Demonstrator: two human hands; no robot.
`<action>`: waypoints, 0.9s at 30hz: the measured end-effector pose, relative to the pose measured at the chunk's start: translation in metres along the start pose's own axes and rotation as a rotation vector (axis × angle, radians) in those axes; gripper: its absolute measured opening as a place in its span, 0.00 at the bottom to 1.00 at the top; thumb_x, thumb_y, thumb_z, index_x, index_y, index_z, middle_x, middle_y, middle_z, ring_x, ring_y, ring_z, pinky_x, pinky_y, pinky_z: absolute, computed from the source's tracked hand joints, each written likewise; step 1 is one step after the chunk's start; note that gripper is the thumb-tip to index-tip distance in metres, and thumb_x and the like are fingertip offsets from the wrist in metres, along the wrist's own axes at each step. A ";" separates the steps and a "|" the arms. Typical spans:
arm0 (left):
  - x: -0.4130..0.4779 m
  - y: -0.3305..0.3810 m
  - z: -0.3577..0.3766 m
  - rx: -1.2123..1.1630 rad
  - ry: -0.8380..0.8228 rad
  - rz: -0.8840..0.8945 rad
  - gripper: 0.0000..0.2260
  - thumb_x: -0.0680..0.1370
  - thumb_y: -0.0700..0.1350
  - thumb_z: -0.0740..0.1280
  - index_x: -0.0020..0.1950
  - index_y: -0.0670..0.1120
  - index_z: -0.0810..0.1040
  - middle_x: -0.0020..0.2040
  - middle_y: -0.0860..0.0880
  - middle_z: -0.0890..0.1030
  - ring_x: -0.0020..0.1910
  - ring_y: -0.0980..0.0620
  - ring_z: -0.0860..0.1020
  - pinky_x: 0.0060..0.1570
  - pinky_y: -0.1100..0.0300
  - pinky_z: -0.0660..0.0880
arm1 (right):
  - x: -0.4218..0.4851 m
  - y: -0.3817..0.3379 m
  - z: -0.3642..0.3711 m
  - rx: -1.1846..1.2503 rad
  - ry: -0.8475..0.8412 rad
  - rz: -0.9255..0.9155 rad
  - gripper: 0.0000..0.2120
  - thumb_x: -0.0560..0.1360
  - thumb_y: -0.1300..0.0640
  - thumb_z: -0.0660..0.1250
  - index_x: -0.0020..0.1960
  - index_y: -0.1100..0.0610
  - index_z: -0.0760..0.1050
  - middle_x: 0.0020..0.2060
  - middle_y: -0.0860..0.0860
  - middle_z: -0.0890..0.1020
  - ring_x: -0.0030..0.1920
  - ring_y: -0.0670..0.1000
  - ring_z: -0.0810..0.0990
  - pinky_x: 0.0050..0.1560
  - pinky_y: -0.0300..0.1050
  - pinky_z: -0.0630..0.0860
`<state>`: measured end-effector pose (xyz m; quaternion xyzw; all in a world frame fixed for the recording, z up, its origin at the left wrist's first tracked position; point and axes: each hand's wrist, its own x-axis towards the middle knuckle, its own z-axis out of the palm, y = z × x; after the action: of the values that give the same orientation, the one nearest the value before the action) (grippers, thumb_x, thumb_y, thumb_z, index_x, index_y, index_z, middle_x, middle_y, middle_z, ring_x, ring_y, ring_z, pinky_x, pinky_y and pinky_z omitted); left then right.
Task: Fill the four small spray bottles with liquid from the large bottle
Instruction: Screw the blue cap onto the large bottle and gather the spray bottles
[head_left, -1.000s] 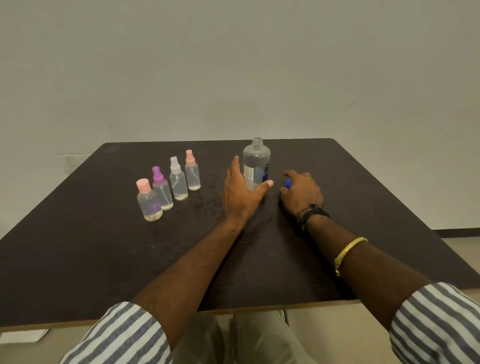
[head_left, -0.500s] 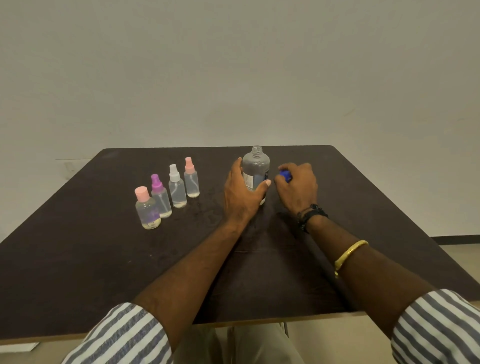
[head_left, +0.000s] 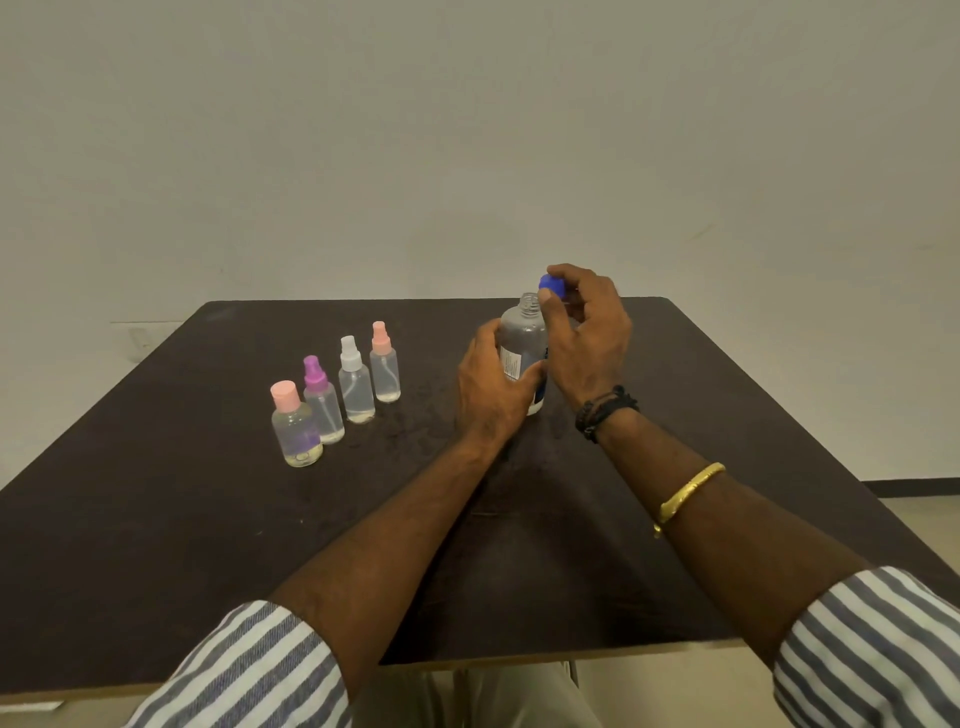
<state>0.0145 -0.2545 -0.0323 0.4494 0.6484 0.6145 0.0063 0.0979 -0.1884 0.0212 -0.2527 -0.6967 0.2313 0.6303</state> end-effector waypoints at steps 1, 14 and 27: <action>0.001 0.001 0.001 -0.008 -0.005 -0.002 0.31 0.72 0.55 0.77 0.70 0.47 0.71 0.62 0.52 0.79 0.57 0.58 0.77 0.50 0.78 0.69 | 0.000 0.000 0.000 0.003 -0.002 -0.005 0.10 0.79 0.59 0.69 0.60 0.58 0.80 0.53 0.53 0.81 0.51 0.48 0.80 0.50 0.27 0.75; 0.004 -0.003 0.023 -0.018 -0.035 0.028 0.26 0.73 0.53 0.76 0.67 0.48 0.73 0.58 0.52 0.81 0.53 0.56 0.78 0.50 0.67 0.74 | 0.000 0.016 -0.007 -0.058 -0.088 0.028 0.11 0.78 0.59 0.68 0.60 0.54 0.81 0.52 0.48 0.82 0.52 0.43 0.80 0.51 0.35 0.78; 0.004 -0.004 0.026 -0.035 -0.050 0.016 0.30 0.71 0.55 0.78 0.68 0.46 0.73 0.59 0.51 0.81 0.56 0.55 0.79 0.51 0.69 0.74 | 0.007 0.020 -0.007 -0.090 -0.101 0.078 0.10 0.74 0.54 0.73 0.54 0.49 0.81 0.47 0.47 0.83 0.49 0.45 0.78 0.47 0.30 0.70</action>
<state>0.0248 -0.2308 -0.0399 0.4696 0.6335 0.6143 0.0254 0.1059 -0.1685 0.0141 -0.2955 -0.7270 0.2367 0.5728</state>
